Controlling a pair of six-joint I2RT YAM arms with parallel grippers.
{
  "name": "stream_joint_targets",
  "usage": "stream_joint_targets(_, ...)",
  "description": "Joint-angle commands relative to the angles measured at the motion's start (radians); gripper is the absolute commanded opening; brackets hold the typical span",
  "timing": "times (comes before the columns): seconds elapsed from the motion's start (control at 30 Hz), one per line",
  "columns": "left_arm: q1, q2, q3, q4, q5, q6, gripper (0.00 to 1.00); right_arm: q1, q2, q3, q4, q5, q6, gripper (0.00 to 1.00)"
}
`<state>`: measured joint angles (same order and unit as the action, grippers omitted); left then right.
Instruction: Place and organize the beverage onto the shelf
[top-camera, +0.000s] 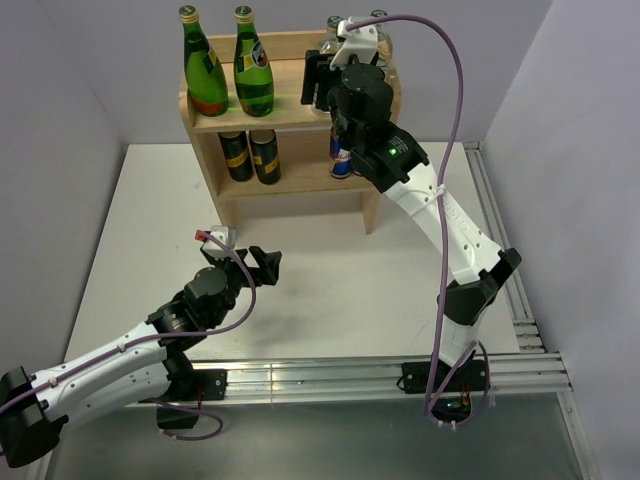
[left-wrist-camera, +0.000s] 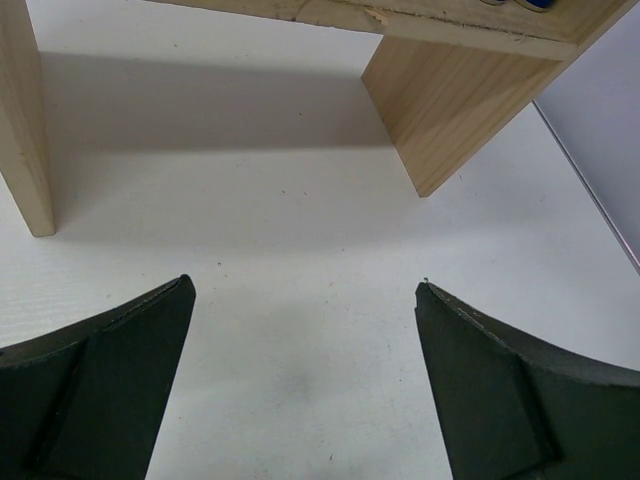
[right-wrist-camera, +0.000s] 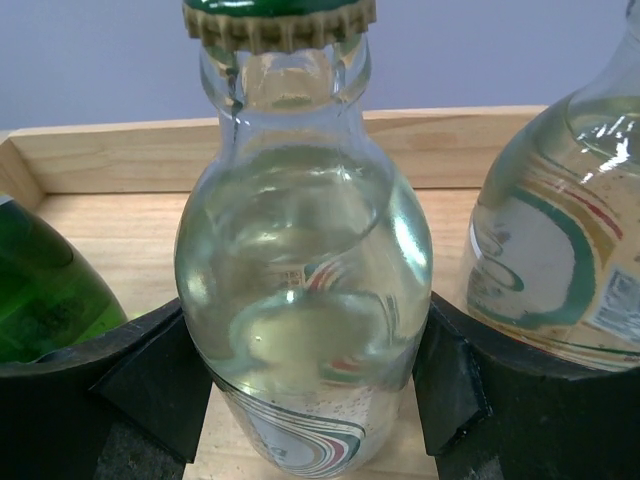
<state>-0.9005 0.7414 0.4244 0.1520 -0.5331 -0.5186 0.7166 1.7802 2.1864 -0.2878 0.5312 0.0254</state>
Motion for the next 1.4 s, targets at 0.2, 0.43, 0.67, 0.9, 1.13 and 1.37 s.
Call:
stream_joint_targets(0.2,0.006,-0.008,-0.001,0.023,0.015,-0.014,0.99,-0.008,0.064,-0.031,0.039,-0.008,0.019,0.0)
stream_joint_targets(0.43,0.006,-0.008,-0.001,0.021,0.013,-0.015,0.99,-0.005,0.055,-0.072,0.036,-0.002,-0.002,0.0)
stream_joint_targets(0.67,0.005,-0.022,-0.004,0.021,0.012,-0.018,0.99,0.001,0.035,-0.137,0.042,0.029,-0.015,0.0)
stream_joint_targets(0.9,0.006,-0.028,-0.009,0.018,0.009,-0.02,0.99,0.024,0.045,-0.177,0.019,0.032,-0.015,0.05)
stream_joint_targets(1.13,0.006,-0.034,-0.009,0.017,0.008,-0.021,0.99,0.043,0.054,-0.191,0.01,0.036,-0.041,0.41)
stream_joint_targets(1.37,0.006,-0.042,-0.01,0.014,0.008,-0.021,0.99,0.049,0.044,-0.218,0.021,0.047,-0.03,0.84)
